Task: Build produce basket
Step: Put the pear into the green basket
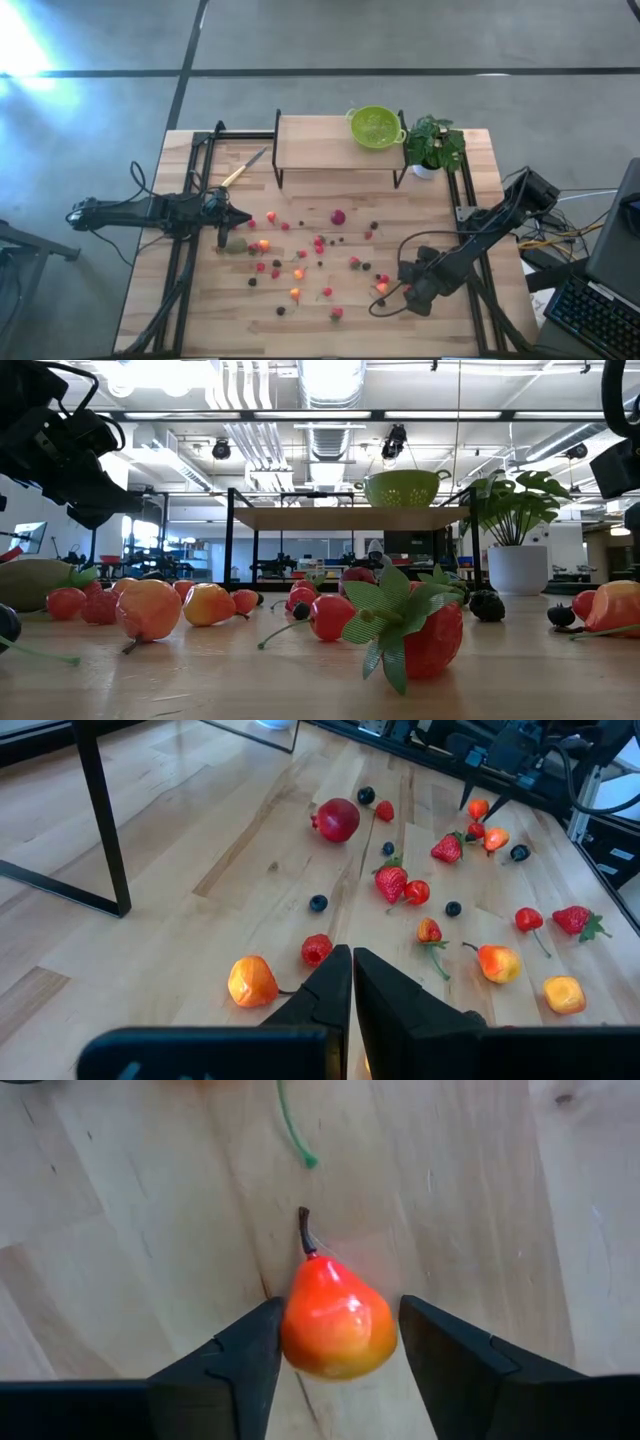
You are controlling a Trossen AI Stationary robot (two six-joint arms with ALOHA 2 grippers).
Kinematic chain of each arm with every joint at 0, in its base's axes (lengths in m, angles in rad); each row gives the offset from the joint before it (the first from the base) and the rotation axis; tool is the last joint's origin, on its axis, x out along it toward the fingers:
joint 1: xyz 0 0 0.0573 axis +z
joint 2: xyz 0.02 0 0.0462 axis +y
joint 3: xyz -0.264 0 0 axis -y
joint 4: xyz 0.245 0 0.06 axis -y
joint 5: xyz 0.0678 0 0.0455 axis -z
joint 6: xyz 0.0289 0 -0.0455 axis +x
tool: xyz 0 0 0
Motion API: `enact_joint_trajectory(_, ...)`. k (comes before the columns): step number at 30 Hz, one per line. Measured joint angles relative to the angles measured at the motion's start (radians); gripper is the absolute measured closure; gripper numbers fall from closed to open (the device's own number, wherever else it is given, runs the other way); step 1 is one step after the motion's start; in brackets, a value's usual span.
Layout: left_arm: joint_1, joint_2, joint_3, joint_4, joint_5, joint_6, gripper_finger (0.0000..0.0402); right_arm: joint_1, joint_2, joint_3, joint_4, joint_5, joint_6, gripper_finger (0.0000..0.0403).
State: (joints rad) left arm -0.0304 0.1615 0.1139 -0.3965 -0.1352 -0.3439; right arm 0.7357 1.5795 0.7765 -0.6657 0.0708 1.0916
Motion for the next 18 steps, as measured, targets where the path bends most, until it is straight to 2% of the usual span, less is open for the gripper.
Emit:
enact_joint_trajectory(11,0.0,0.0,0.0,0.0,0.0,0.0,0.038,0.0,-0.002,0.0,0.0,-0.001,-0.03,0.0281)
enact_joint_trajectory(18,0.0,0.0,0.0,0.0,0.0,0.0,0.0381,0.0,-0.009,-0.001,0.001,-0.004,-0.059,0.0274)
